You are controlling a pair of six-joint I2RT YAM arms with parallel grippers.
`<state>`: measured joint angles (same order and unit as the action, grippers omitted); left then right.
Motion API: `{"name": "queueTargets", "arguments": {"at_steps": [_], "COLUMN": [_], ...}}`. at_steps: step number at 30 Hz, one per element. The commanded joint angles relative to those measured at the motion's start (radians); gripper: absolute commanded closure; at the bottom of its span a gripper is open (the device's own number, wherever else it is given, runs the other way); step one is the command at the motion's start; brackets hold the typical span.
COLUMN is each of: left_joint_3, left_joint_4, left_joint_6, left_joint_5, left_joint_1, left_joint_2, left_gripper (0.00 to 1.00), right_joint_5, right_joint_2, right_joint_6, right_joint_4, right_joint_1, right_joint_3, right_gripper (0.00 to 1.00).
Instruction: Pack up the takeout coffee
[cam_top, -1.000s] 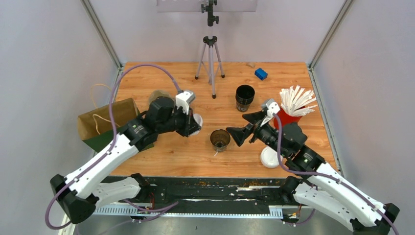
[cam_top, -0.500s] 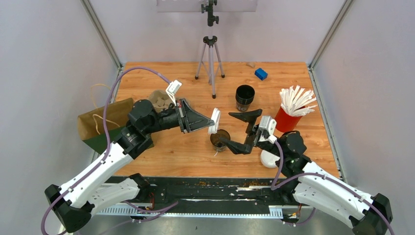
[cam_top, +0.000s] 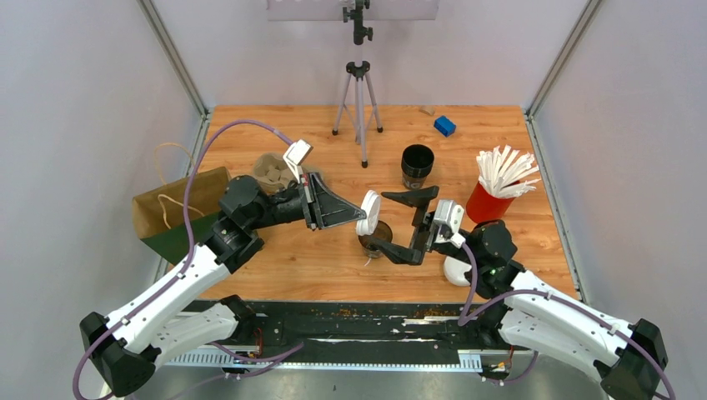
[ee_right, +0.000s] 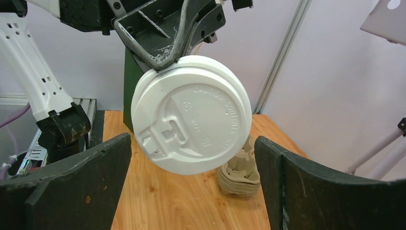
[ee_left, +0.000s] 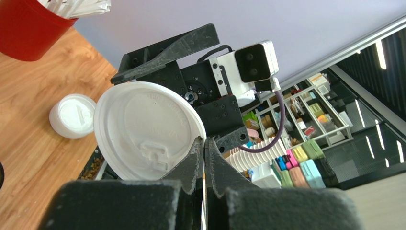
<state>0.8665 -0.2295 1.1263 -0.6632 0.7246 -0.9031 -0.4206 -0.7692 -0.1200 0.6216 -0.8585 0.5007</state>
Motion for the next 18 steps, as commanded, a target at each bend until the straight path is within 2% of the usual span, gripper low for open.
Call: {"name": "queueTargets", "arguments": {"at_steps": [1, 6, 18], "left_joint_3": [-0.003, -0.007, -0.014], "left_joint_4": [-0.055, -0.056, -0.059], "left_joint_6": [0.016, 0.016, 0.026], "left_joint_5": [-0.023, -0.021, -0.011], "left_joint_1": [-0.002, -0.002, -0.002], "left_joint_2": [0.018, 0.021, 0.027], "left_gripper": [1.00, 1.00, 1.00], "right_joint_5": [0.015, 0.008, 0.053], "right_joint_2": [-0.001, -0.018, -0.021], "right_joint_6": [-0.030, -0.045, -0.044], "right_joint_4": [0.036, 0.011, 0.011], "right_joint_1": [-0.021, -0.035, -0.050], "right_joint_3": [0.055, 0.071, 0.071], "right_gripper": [0.01, 0.08, 0.17]}}
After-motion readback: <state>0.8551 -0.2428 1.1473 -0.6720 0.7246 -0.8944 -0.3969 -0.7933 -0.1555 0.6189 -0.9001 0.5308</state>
